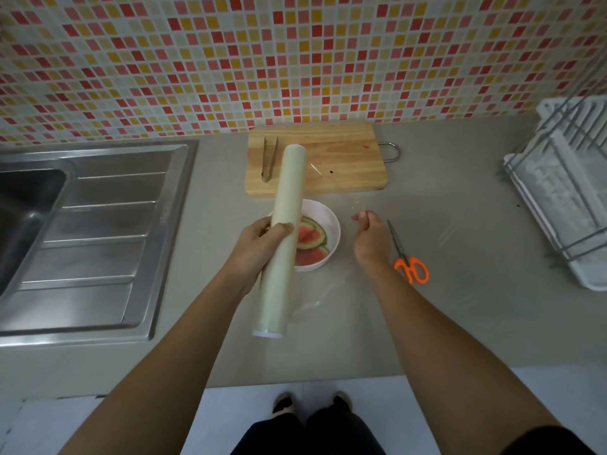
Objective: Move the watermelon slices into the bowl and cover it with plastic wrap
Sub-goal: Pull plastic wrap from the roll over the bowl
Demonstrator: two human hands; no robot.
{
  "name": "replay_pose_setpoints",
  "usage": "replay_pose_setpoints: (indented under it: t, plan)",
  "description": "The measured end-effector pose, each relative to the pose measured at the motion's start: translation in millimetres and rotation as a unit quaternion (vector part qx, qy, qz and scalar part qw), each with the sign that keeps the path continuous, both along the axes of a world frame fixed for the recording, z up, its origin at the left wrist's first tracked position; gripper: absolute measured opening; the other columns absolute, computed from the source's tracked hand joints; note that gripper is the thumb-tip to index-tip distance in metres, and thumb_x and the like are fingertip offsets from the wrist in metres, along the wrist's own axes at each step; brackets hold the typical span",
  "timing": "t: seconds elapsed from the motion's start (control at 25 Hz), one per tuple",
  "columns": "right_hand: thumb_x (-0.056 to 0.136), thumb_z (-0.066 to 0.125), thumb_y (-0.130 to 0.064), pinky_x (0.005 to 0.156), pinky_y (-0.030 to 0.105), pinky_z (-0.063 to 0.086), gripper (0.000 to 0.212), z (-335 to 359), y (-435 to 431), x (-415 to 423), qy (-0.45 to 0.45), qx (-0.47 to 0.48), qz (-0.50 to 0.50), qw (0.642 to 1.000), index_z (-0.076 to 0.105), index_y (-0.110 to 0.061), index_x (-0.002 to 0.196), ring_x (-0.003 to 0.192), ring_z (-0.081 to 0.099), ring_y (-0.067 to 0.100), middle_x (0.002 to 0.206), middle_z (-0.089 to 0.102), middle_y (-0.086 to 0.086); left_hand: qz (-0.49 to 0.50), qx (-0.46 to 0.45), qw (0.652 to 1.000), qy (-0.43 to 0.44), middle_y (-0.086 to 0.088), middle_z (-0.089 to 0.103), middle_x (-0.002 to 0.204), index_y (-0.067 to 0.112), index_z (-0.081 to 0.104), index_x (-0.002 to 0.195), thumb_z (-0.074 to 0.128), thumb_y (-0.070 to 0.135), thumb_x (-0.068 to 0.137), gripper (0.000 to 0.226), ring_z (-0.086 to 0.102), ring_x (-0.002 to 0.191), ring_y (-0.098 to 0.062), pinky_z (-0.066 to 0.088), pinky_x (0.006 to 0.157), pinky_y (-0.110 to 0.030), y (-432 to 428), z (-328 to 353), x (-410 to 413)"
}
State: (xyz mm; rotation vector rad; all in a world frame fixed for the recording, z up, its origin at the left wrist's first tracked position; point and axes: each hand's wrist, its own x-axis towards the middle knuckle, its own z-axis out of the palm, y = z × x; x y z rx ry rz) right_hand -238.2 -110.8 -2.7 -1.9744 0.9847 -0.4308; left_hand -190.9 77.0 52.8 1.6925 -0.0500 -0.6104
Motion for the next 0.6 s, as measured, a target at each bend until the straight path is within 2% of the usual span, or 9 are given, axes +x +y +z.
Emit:
replay_pose_setpoints:
  t: [0.08,0.16,0.24,0.32,0.48,0.6]
  plan:
    - [0.100,0.032,-0.019,0.070,0.030,0.034,0.034,0,-4,3,0.004,-0.004,0.012,1.000,0.062,-0.005,0.105,0.100,0.057,0.032,0.110,0.066,0.017,0.029,0.008,0.999,0.042,-0.008,0.066,0.090,0.020,0.059,0.106,0.050,0.040,0.071,0.041,0.065,0.067,-0.018,0.050,0.051,-0.027,2,-3,7]
    - [0.100,0.032,-0.019,0.072,0.032,0.037,0.034,-1,-6,5,0.013,-0.016,0.029,0.999,0.063,-0.006,0.106,0.100,0.058,0.033,0.109,0.067,0.017,0.040,-0.013,0.994,0.105,-0.015,0.061,0.083,0.008,0.056,0.105,0.049,0.044,0.066,0.053,0.060,0.060,-0.022,0.050,0.053,-0.030,4,-3,11]
    - [0.099,0.033,-0.020,0.072,0.033,0.038,0.033,-4,-7,8,0.023,-0.027,0.049,0.998,0.063,-0.006,0.106,0.099,0.059,0.035,0.108,0.067,0.018,0.025,0.007,0.996,0.087,-0.012,0.062,0.084,0.008,0.052,0.105,0.060,0.054,0.062,0.064,0.062,0.058,-0.019,0.050,0.049,-0.028,7,-4,13]
    - [0.099,0.034,-0.021,0.070,0.031,0.036,0.033,-8,-7,11,0.029,-0.031,0.058,0.997,0.063,-0.007,0.106,0.098,0.059,0.035,0.107,0.067,0.018,0.021,0.051,0.998,0.040,-0.008,0.064,0.093,0.016,0.047,0.108,0.075,0.052,0.056,0.069,0.065,0.066,-0.017,0.049,0.047,-0.025,11,-7,12]
    - [0.099,0.034,-0.021,0.066,0.029,0.031,0.032,-13,-7,17,0.043,-0.044,0.059,0.996,0.063,-0.008,0.105,0.095,0.060,0.035,0.104,0.068,0.019,0.045,0.024,0.999,0.016,-0.005,0.066,0.079,0.017,0.061,0.092,0.074,0.037,0.059,0.041,0.063,0.056,-0.012,0.048,0.044,-0.023,20,-9,14]
    - [0.099,0.036,-0.022,0.067,0.033,0.036,0.032,-13,-9,23,0.042,-0.060,0.050,0.996,0.063,-0.007,0.103,0.094,0.060,0.036,0.102,0.069,0.020,0.031,-0.002,0.999,0.016,-0.011,0.067,0.075,0.009,0.068,0.085,0.066,0.035,0.073,0.028,0.063,0.058,-0.017,0.051,0.049,-0.026,25,-9,18]
